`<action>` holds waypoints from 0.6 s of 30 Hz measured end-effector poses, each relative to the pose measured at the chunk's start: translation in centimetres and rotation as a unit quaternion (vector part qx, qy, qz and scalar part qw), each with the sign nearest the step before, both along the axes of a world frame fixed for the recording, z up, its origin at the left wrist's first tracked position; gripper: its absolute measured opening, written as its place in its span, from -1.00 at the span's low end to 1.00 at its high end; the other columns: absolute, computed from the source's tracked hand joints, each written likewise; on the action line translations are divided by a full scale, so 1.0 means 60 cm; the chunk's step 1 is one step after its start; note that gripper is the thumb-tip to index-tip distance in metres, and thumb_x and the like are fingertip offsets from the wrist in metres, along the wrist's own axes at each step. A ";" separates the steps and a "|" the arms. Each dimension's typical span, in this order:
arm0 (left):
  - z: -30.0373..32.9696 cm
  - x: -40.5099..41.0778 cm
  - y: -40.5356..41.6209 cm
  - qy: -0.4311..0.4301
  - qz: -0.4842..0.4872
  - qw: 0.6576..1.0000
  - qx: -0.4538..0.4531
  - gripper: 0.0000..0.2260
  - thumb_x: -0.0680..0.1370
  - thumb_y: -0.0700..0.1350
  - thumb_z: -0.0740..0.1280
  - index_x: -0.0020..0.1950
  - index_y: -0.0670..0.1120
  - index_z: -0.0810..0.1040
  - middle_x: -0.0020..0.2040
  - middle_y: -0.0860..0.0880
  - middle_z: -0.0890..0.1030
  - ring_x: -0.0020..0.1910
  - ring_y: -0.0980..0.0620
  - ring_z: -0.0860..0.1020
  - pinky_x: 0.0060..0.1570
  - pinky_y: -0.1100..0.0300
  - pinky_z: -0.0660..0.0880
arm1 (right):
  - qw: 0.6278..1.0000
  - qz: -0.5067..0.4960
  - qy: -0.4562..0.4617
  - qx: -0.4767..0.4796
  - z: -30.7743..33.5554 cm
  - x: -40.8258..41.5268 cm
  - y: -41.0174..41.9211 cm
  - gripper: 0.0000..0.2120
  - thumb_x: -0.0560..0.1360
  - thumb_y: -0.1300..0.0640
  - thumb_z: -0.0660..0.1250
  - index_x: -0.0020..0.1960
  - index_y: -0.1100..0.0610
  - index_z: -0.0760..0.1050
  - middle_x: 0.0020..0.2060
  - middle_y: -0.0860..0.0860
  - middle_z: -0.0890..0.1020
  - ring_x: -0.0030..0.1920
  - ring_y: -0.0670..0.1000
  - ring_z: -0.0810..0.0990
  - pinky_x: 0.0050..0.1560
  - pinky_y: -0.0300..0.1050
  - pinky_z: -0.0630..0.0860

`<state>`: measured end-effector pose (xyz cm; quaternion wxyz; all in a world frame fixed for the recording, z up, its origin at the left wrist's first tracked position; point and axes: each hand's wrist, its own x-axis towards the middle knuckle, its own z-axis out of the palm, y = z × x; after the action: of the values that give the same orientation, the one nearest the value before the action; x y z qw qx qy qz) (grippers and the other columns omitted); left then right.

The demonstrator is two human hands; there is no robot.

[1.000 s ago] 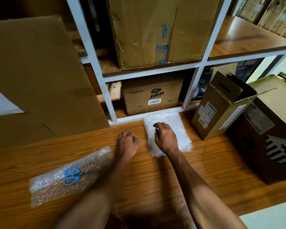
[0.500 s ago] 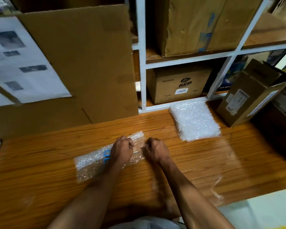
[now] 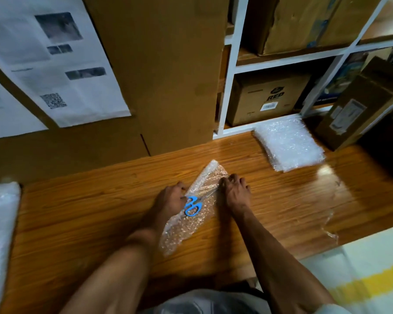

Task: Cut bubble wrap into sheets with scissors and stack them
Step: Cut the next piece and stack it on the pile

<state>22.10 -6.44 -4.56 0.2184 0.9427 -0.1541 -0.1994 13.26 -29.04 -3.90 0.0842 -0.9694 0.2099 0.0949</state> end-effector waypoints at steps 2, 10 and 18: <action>-0.007 -0.005 0.005 0.097 0.004 0.992 -0.078 -0.68 0.53 -0.12 0.48 0.26 0.07 0.58 -0.13 0.02 0.67 -0.15 -0.03 0.64 -0.09 0.07 0.62 | 1.000 -0.019 -0.006 -0.013 -0.003 0.000 0.008 -0.52 0.68 0.19 0.13 0.58 -0.03 0.27 0.53 0.14 0.29 0.44 0.22 0.33 0.37 0.16 0.41; -0.008 -0.005 0.033 0.083 0.069 0.991 -0.077 -0.68 0.59 -0.13 0.39 0.29 0.16 0.49 0.06 0.11 0.67 -0.08 0.03 0.65 -0.08 0.01 0.67 | 0.993 -0.057 -0.076 0.063 -0.030 -0.050 0.115 -0.11 0.57 0.04 0.39 0.68 0.24 -0.07 0.63 0.22 0.17 0.61 0.20 0.19 0.60 0.11 0.22; 0.013 -0.029 0.005 -0.069 -0.200 0.977 0.028 -0.66 0.64 0.10 0.32 0.40 0.36 0.46 0.63 0.11 0.09 0.51 -0.11 0.17 0.47 -0.16 0.27 | 0.996 -0.016 -0.015 0.088 -0.049 -0.080 0.139 -0.26 0.70 0.05 0.04 0.67 0.26 -0.33 0.68 0.21 -0.19 0.68 0.20 -0.23 0.64 0.24 -0.24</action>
<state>20.34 -6.15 -3.78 0.1365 0.9102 -0.3483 -0.1775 8.49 -20.68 -6.83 0.1743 -0.9559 0.2153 0.0972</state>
